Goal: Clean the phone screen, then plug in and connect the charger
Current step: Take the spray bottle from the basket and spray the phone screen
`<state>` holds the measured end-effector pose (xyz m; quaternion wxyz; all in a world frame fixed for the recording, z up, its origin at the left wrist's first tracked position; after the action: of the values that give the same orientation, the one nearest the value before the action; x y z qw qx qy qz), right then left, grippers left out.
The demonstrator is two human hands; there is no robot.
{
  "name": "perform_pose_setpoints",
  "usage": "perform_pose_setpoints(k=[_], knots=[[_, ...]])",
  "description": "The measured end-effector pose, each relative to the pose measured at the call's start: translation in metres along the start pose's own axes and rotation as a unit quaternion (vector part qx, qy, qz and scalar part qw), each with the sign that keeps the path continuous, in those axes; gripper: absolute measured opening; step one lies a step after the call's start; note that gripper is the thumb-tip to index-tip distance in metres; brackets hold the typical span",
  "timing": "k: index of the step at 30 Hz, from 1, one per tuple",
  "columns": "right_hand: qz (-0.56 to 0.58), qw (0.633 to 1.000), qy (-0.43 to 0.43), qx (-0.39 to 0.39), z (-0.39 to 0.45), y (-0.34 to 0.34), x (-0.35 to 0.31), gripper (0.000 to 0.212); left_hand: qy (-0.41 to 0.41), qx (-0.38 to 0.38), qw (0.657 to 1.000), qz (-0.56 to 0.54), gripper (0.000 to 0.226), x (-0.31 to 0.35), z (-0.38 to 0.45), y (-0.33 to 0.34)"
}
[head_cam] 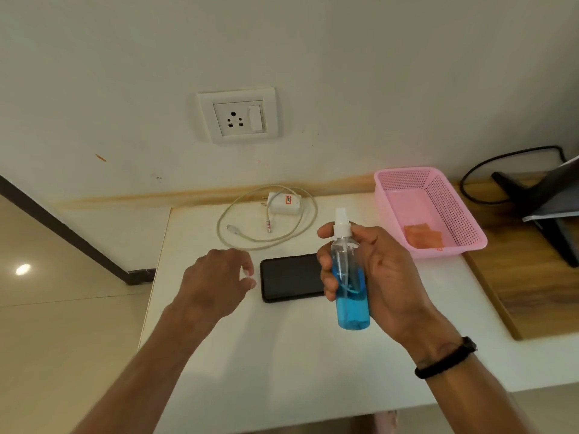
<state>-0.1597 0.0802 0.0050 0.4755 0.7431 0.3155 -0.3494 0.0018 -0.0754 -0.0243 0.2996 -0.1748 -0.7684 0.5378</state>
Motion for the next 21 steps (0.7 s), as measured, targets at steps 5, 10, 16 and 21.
perform_pose_setpoints(k=[5, 10, 16, 21], knots=[[-0.139, 0.987, -0.022, 0.076, 0.005, 0.0, 0.002, 0.034, 0.013, -0.022, 0.995, 0.098, 0.022, -0.003, -0.003, 0.014], [-0.283, 0.951, -0.056, 0.114, 0.003, -0.003, 0.001, 0.013, 0.01, -0.039, 0.99, 0.134, 0.026, 0.001, -0.005, 0.02], [-0.334, 0.923, -0.064, 0.179, 0.004, -0.011, -0.002, 0.031, -0.007, -0.056, 0.988, 0.143, 0.039, 0.008, -0.006, 0.019], [-0.33, 0.916, -0.099, 0.202, 0.002, -0.013, -0.006, 0.049, 0.027, 0.019, 0.999, -0.025, 0.043, 0.033, -0.008, -0.007]])
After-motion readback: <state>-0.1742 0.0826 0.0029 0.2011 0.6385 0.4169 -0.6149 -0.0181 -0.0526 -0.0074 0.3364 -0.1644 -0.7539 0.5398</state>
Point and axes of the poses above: each hand's wrist, its own z-axis towards the middle knuckle, its own y-axis out of the palm, x = y × z, the point moved 6 cm from there along z, towards the middle knuckle, and after that the axes turned 5 degrees about y, right-handed, at the moved point
